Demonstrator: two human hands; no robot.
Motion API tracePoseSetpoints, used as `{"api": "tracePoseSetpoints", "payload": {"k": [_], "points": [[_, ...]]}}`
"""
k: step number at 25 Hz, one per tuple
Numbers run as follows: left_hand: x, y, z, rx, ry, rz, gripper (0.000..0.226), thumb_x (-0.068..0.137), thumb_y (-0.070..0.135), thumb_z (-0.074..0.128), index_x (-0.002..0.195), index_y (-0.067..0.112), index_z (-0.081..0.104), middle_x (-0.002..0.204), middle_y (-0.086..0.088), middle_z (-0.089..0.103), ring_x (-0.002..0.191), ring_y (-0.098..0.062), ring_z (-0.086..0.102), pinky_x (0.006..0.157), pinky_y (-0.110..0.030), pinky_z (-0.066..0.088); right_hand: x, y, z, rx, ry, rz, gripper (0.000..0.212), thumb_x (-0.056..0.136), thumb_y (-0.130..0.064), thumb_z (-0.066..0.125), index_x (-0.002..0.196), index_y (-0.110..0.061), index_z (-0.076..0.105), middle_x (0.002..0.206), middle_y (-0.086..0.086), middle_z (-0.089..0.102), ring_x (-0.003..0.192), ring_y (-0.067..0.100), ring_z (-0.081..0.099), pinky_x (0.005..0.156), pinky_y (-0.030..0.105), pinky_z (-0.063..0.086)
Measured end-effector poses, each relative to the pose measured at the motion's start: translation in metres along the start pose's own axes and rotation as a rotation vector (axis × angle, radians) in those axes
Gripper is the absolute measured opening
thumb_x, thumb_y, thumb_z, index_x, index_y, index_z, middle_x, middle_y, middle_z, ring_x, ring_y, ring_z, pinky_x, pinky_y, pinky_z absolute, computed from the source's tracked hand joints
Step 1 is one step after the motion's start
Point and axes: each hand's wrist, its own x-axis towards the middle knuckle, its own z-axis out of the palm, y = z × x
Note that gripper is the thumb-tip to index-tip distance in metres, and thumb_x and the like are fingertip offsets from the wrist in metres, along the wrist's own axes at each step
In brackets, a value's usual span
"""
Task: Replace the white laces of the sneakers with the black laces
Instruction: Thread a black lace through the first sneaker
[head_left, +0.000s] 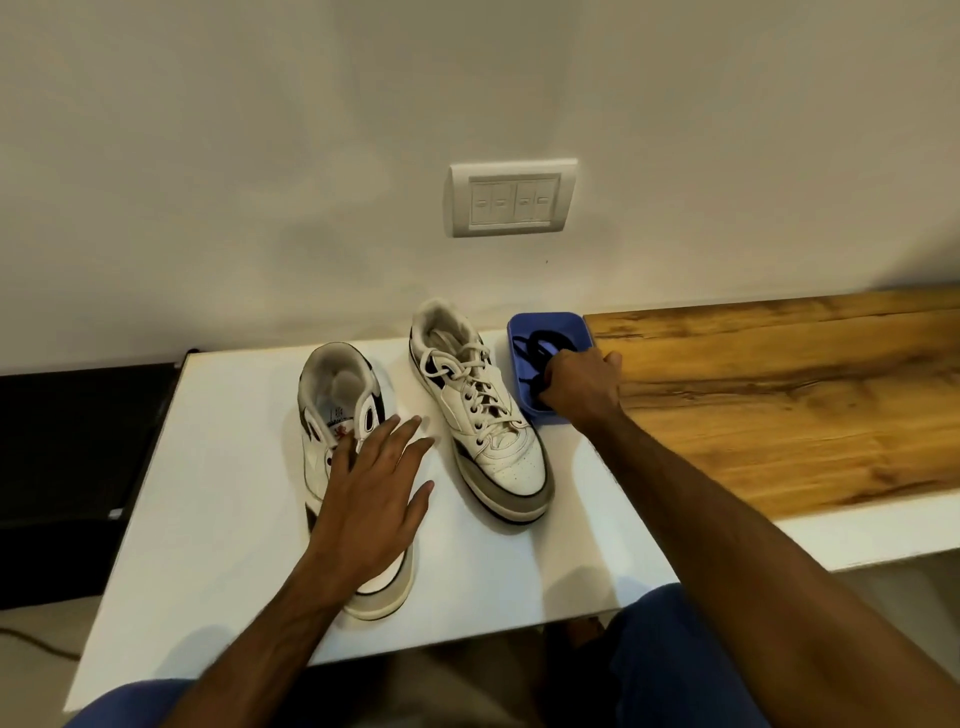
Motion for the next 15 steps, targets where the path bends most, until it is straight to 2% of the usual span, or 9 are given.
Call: {"api": "tracePoseSetpoints", "payload": {"k": [2,4,6,8,10,11,15], "points": [[-0.002,-0.001,0.003,0.002,0.012,0.002,0.047,0.097,0.043,0.036,0.135,0.023,0.057,0.151,-0.002,0.050,0.141,-0.026,0.044,0.109,-0.056,0.032,0.001,-0.004,0.001,0.012,-0.012,-0.021,0.021,0.093,-0.040,0.061,0.098,-0.021,0.069,0.096,0.003,0.068,0.107,0.025,0.056,0.095,0.041,0.032],[-0.002,-0.002,0.004,0.002,0.022,0.006,0.047,0.097,0.043,0.036,0.135,0.024,0.057,0.151,-0.001,0.049,0.141,-0.025,0.044,0.110,-0.055,0.029,0.004,0.000,-0.002,0.101,-0.065,-0.014,0.025,0.090,-0.043,0.063,0.095,-0.020,0.071,0.091,0.001,0.066,0.105,0.025,0.056,0.097,0.041,0.032],[-0.001,-0.003,0.003,-0.006,0.036,0.005,0.046,0.097,0.042,0.037,0.135,0.026,0.057,0.151,0.000,0.049,0.138,-0.024,0.046,0.107,-0.053,0.030,0.003,0.010,-0.013,0.428,-0.130,0.030,0.026,0.087,-0.043,0.067,0.088,-0.017,0.072,0.085,0.003,0.069,0.095,0.024,0.061,0.097,0.043,0.041],[-0.001,-0.002,0.000,0.009,0.053,-0.005,0.045,0.096,0.041,0.038,0.134,0.028,0.057,0.150,0.002,0.049,0.132,-0.022,0.050,0.098,-0.047,0.032,-0.003,0.021,-0.033,0.829,-0.137,0.069,0.023,0.086,-0.030,0.069,0.088,-0.007,0.070,0.085,0.013,0.072,0.088,0.033,0.069,0.086,0.050,0.056],[0.000,0.002,-0.005,0.004,0.073,-0.007,0.043,0.096,0.040,0.038,0.133,0.029,0.058,0.149,0.003,0.049,0.125,-0.022,0.054,0.092,-0.044,0.032,-0.019,0.029,-0.059,1.107,-0.142,0.048,0.020,0.090,-0.017,0.065,0.091,0.003,0.067,0.088,0.019,0.074,0.091,0.038,0.070,0.078,0.042,0.054],[0.000,0.004,-0.008,-0.023,0.093,-0.005,0.042,0.097,0.040,0.038,0.132,0.030,0.059,0.148,0.003,0.050,0.124,-0.022,0.054,0.091,-0.044,0.032,-0.030,0.031,-0.072,1.215,-0.160,0.021,0.018,0.092,-0.014,0.062,0.093,0.003,0.067,0.089,0.017,0.075,0.091,0.034,0.071,0.078,0.038,0.052],[0.001,0.011,-0.032,-0.200,0.184,-0.065,0.041,0.099,0.043,0.037,0.134,0.032,0.055,0.146,0.008,0.050,0.130,-0.018,0.049,0.096,-0.045,0.032,-0.072,0.021,-0.119,1.614,-0.213,-0.126,0.010,0.097,-0.007,0.053,0.090,-0.005,0.059,0.077,0.010,0.067,0.077,0.021,0.064,0.082,0.035,0.050]]}}
